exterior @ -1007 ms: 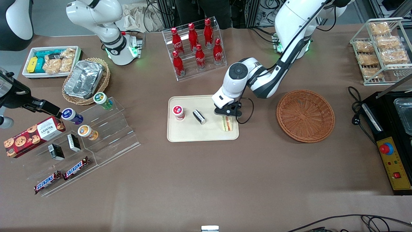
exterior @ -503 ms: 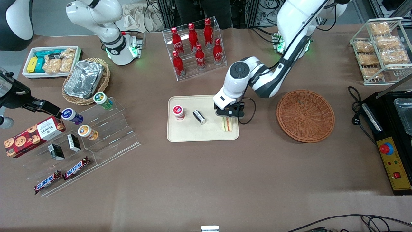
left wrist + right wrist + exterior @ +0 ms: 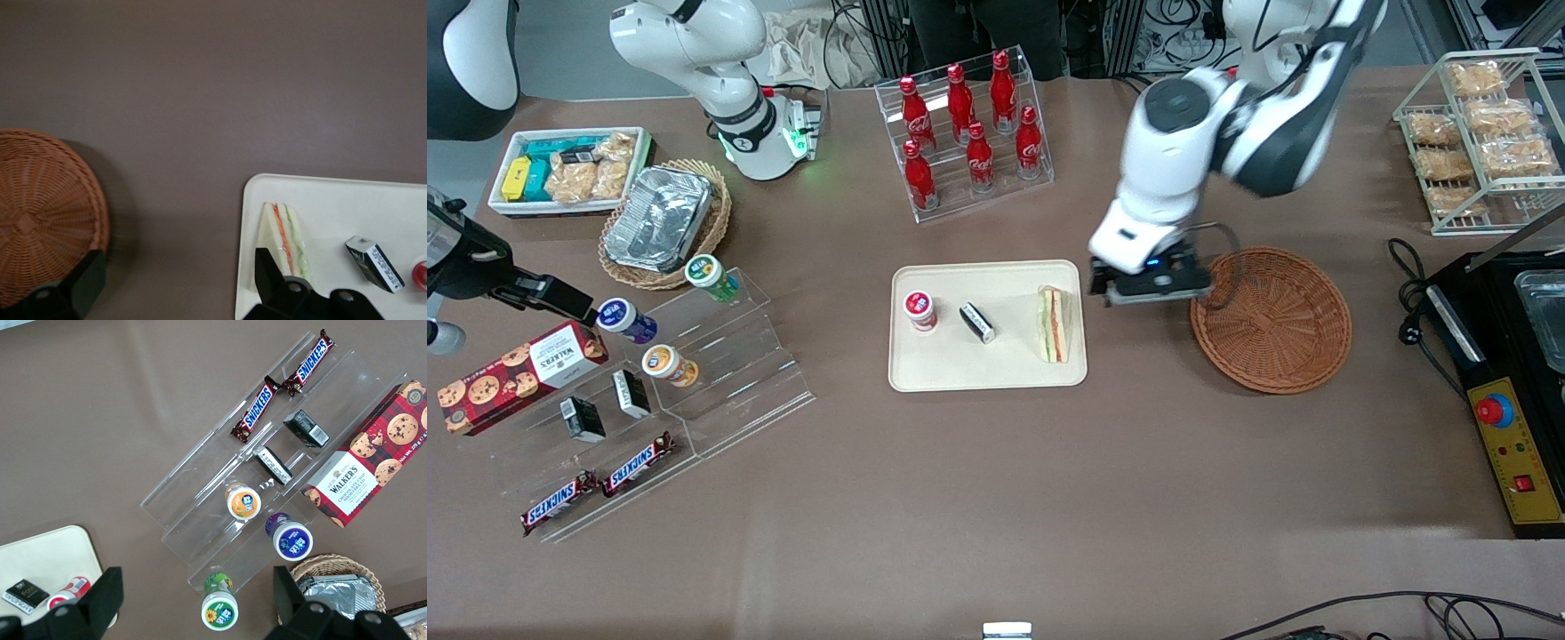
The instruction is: Place sandwich from basket to tray
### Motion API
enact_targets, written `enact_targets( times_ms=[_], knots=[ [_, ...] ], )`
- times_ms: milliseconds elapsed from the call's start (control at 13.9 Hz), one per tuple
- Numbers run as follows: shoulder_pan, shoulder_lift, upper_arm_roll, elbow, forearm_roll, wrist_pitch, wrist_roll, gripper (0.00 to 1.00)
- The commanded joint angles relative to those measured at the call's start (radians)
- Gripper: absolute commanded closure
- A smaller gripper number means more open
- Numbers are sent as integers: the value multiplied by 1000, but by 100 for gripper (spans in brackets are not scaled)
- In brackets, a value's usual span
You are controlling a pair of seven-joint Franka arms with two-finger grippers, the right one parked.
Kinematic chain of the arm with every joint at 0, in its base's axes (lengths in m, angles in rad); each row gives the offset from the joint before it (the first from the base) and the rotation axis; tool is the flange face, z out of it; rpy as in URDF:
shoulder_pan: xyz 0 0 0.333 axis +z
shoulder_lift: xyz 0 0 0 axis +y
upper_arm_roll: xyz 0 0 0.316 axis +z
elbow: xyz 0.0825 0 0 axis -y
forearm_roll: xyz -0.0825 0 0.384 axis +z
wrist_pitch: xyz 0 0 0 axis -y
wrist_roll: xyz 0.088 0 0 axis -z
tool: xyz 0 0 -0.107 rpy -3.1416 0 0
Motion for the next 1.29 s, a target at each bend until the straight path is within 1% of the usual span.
enact_targets(
  times_ms=[0, 144, 288, 431, 791, 863, 935, 1007, 1150, 1222],
  knots=[
    [87, -76, -7, -25, -87, -25, 106, 1],
    [118, -99, -4, -17, -74, -73, 121, 1],
    [150, -151, 7, -18, -76, -154, 219, 1],
    [123, -203, 100, -28, -84, -203, 299, 1],
    [106, -254, 215, -28, -93, -249, 478, 1],
    [106, -254, 238, -14, -110, -268, 527, 1],
    [106, -252, 266, 24, -153, -312, 586, 1],
    [106, -242, 298, 84, -177, -370, 652, 1],
    [106, -210, 332, 188, -196, -461, 750, 1],
    [106, -200, 344, 221, -195, -475, 773, 1]
  ],
)
